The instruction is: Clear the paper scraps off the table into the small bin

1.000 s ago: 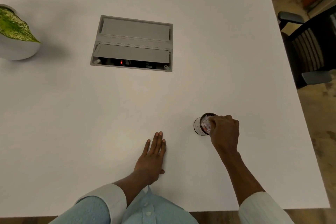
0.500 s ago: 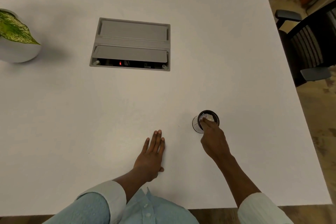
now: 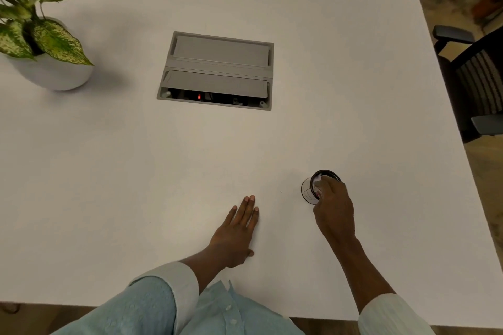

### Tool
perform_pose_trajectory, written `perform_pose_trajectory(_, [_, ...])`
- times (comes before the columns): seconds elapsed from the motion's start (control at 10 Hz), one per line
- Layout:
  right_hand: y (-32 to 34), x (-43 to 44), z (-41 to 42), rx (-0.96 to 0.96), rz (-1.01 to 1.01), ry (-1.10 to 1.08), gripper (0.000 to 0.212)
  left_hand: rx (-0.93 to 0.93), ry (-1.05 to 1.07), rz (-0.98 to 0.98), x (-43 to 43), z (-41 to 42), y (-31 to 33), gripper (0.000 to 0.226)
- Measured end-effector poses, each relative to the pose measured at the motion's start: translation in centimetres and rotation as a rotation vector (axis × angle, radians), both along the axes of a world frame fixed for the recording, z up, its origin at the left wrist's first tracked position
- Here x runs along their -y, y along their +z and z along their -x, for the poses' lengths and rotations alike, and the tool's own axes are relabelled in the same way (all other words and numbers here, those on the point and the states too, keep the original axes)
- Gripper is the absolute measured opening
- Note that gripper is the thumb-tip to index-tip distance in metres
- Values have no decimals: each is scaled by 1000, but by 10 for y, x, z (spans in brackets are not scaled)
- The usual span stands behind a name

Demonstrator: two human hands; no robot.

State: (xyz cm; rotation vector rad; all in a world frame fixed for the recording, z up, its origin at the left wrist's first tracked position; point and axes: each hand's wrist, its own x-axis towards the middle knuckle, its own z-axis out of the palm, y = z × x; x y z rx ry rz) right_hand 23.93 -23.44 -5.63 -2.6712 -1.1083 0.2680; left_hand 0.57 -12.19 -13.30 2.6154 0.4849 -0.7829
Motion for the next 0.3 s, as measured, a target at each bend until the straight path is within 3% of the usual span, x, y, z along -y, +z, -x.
perform_pose_trajectory(0.1, [2,-2,12,107,-116,6,30,44,50,93,-15,4,1,95])
perform_pose_trajectory(0.3, [9,-25,43,112,-245,158,25,88,248,54,-54,24,29,76])
